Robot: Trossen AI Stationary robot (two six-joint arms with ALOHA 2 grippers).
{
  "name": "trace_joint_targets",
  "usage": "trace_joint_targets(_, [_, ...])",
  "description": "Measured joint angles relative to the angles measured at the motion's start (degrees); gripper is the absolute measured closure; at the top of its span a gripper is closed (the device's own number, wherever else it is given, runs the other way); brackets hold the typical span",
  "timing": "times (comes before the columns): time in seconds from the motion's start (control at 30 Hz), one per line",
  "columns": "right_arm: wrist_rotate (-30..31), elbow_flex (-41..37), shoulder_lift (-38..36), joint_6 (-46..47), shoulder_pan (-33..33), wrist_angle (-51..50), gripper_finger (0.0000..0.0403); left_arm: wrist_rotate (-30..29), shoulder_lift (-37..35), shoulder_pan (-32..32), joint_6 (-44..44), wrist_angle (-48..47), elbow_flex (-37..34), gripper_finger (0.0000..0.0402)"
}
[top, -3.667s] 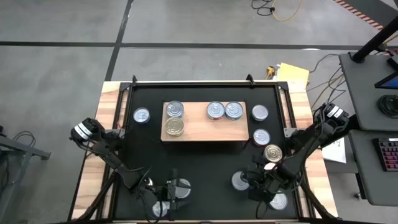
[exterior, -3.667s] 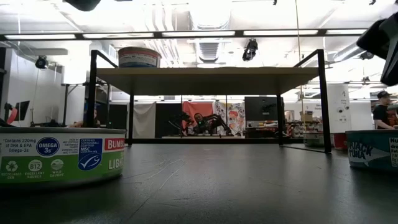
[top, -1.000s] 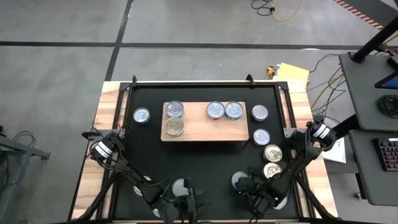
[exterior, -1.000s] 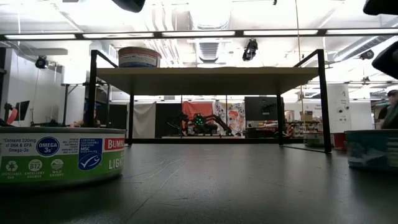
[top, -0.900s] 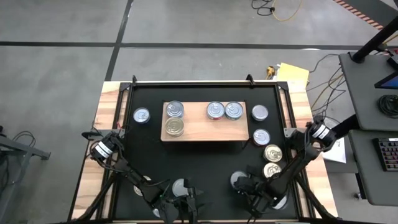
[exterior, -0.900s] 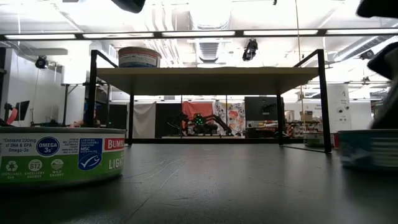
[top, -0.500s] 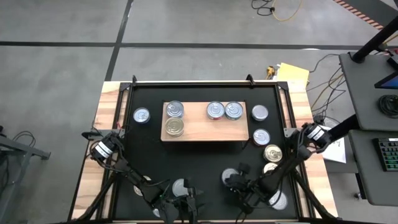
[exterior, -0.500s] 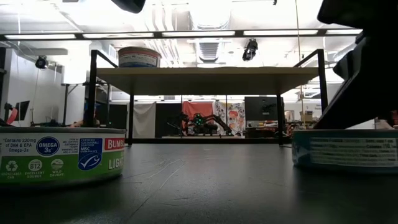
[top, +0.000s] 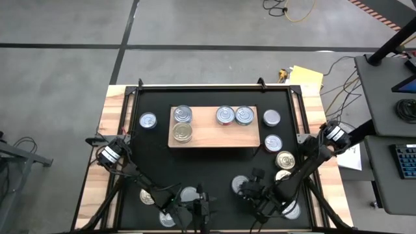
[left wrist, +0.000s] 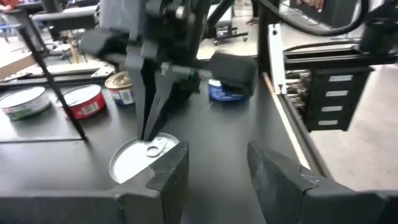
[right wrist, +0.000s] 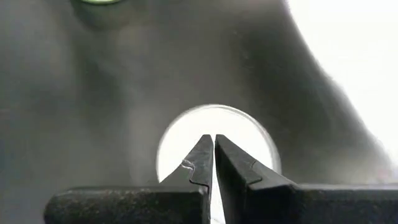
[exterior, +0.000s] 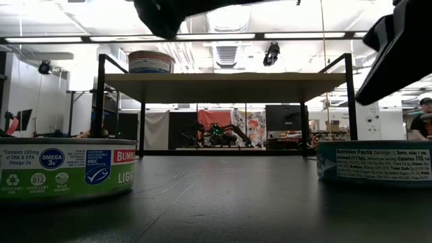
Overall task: Stack canned seafood by type on shelf
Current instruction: Stack the light green tuna can on the light green tuna can
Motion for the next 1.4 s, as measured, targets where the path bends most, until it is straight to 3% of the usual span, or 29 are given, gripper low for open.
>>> trace_joint_targets(0.33, [-1.25,-2.92,-6.56,13.63,1.67,-19.27,0.0394,3.43,0.69,2.89,-0.78,-0.03,0.09,0.0323])
trace_joint_targets(0.53, [-1.34,-8.72,-10.39,19.23,3.23,-16.04,0.0394,3.48,3.25,4.69,-3.16,0.15,0.09,0.0364])
trace_joint_targets(0.77, [-1.30,-14.35,-11.73,18.70,3.38,-1.72,0.0394,5.39,5.09,6.50,-3.55,0.29,1.65,0.0398])
trace_joint_targets(1.0, [-1.26,-16.13,-11.47,16.05,3.29,7.49,0.0394,8.20,8.30,8.17,-3.40,-0.46,4.89,0.0401])
trace_joint_targets(1.4, [-0.19,-18.17,-11.48,17.55,3.03,8.50,0.0394,7.93,8.58,9.44,-4.04,-1.32,5.08,0.0401])
